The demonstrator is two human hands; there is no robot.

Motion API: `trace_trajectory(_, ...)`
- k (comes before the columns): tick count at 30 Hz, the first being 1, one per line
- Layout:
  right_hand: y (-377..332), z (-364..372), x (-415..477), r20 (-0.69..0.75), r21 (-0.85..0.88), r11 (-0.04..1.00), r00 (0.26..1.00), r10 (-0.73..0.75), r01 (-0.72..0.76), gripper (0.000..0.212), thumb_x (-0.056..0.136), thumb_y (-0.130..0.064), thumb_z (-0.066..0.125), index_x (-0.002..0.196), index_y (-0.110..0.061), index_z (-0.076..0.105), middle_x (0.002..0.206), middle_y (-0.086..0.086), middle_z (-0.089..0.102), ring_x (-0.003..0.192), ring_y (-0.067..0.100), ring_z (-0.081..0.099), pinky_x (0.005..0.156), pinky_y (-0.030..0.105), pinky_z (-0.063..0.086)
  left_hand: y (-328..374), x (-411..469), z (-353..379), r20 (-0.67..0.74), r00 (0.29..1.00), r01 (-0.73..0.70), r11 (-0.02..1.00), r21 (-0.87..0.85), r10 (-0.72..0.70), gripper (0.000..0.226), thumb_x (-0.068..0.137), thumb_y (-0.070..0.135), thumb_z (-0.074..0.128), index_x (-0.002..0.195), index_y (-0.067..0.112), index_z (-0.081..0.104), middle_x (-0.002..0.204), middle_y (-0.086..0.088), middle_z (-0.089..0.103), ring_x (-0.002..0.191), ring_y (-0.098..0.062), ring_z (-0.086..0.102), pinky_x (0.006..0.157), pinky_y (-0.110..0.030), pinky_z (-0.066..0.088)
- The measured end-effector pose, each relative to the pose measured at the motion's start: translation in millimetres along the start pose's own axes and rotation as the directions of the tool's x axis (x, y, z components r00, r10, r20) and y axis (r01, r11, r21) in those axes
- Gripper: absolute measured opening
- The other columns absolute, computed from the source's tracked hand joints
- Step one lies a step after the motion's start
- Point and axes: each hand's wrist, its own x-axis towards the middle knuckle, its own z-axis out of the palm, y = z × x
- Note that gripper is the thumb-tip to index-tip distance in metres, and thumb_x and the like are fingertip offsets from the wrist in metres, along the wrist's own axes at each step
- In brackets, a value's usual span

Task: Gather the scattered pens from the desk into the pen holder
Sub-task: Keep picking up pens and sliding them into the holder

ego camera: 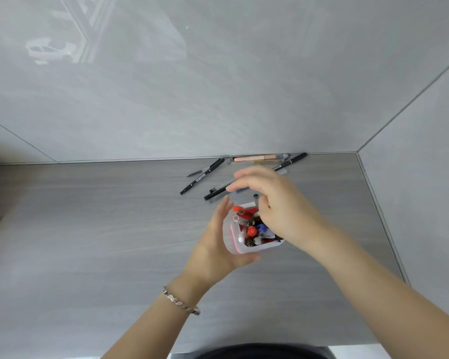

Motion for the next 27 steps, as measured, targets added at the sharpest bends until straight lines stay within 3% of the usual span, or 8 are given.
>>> trace_trajectory(4,2.4,0.5,-0.1,0.058,-0.086,0.992,0.994,0.094,-0.089,0.061,0.074,0.018,0.032,0.111,-0.020,0.061,0.131,-0.003,0.045,0.111,0.017,0.050,0.072,0.003,0.035,5.5,6.3,7.4,-0.063,0.998,-0.009,0.999,0.038,0.012,0.080,0.059,0.030,0.084,0.113,0.059,0.031,0.113,0.040,0.043,0.111,0.019,0.040,0.090,-0.018,0.041)
trace_trajectory(7,20.1,15.8,7.5,0.068,-0.233,0.966,0.989,0.128,-0.109,0.052,0.081,0.009,0.037,0.126,-0.016,0.049,0.141,0.004,0.039,0.135,0.021,0.028,0.107,0.023,0.027,4.7,7.6,7.1,-0.068,0.997,-0.019,0.999,0.030,0.021,0.082,0.058,0.030,0.084,0.107,0.063,0.027,0.109,0.042,0.041,0.108,0.020,0.040,0.087,-0.010,0.038)
trace_trajectory(10,32.4,15.9,5.7,0.091,-0.209,0.970,0.985,0.148,-0.127,0.041,0.095,-0.021,0.035,0.136,-0.015,0.035,0.149,0.001,0.032,0.143,0.017,0.006,0.118,0.044,0.008,5.5,9.1,5.0,-0.047,0.998,-0.038,0.998,0.040,0.040,0.082,0.059,0.028,0.084,0.105,0.064,0.026,0.109,0.039,0.040,0.108,0.019,0.040,0.086,-0.007,0.036)
trace_trajectory(14,35.5,-11.2,-18.3,-0.181,-0.068,0.998,0.983,-0.018,0.005,0.058,0.090,-0.050,0.025,0.135,-0.017,0.038,0.141,-0.012,0.031,0.139,0.000,0.011,0.117,0.025,0.010,4.6,10.2,3.5,-0.042,0.997,-0.058,0.997,0.048,0.060,0.071,0.060,0.029,0.083,0.098,0.064,0.034,0.109,0.035,0.043,0.104,0.026,0.038,0.083,-0.006,0.036)
trace_trajectory(19,51.6,10.8,-51.0,0.179,-0.279,0.960,0.984,0.017,0.034,0.077,0.077,-0.072,0.006,0.140,-0.030,-0.008,0.148,-0.020,-0.008,0.135,-0.008,-0.022,0.119,0.031,-0.002,8.1,8.5,5.2,-0.035,0.996,-0.080,0.996,0.041,0.082,0.068,0.055,0.048,0.075,0.103,0.070,0.033,0.110,0.039,0.044,0.108,0.020,0.041,0.078,-0.006,0.043)
trace_trajectory(23,61.8,19.3,-46.8,0.157,-0.067,0.995,0.984,0.085,-0.075,0.098,0.063,-0.074,0.050,0.127,-0.054,-0.021,0.140,-0.031,-0.029,0.130,-0.015,-0.025,0.108,0.006,-0.005,2.1,7.9,-6.0,0.112,0.989,-0.102,0.993,0.065,0.094,0.070,0.060,0.042,0.064,0.116,0.061,0.026,0.125,0.036,0.033,0.115,0.019,0.037,0.088,-0.005,0.042)
trace_trajectory(25,69.5,18.8,-48.2,0.157,0.091,0.978,0.972,0.173,-0.189,0.117,0.052,-0.054,0.078,0.120,-0.062,-0.018,0.140,-0.036,-0.019,0.131,-0.020,-0.011,0.099,-0.006,0.003,-5.5,9.1,-17.8,0.187,0.981,-0.054,0.997,0.057,0.042,0.073,0.064,0.025,0.058,0.122,0.055,0.025,0.130,0.030,0.036,0.117,0.021,0.036,0.095,-0.009,0.040)
trace_trajectory(27,78.2,21.4,-50.8,0.197,0.192,0.940,0.949,0.246,-0.283,0.123,0.051,-0.029,0.088,0.118,-0.065,-0.009,0.136,-0.036,0.007,0.130,-0.014,0.017,0.103,0.003,0.018,-13.6,16.1,-28.9,0.081,0.997,-0.001,0.996,0.087,-0.006,0.066,0.072,0.010,0.056,0.129,0.037,0.035,0.129,0.014,0.045,0.119,0.008,0.043,0.101,-0.021,0.041)
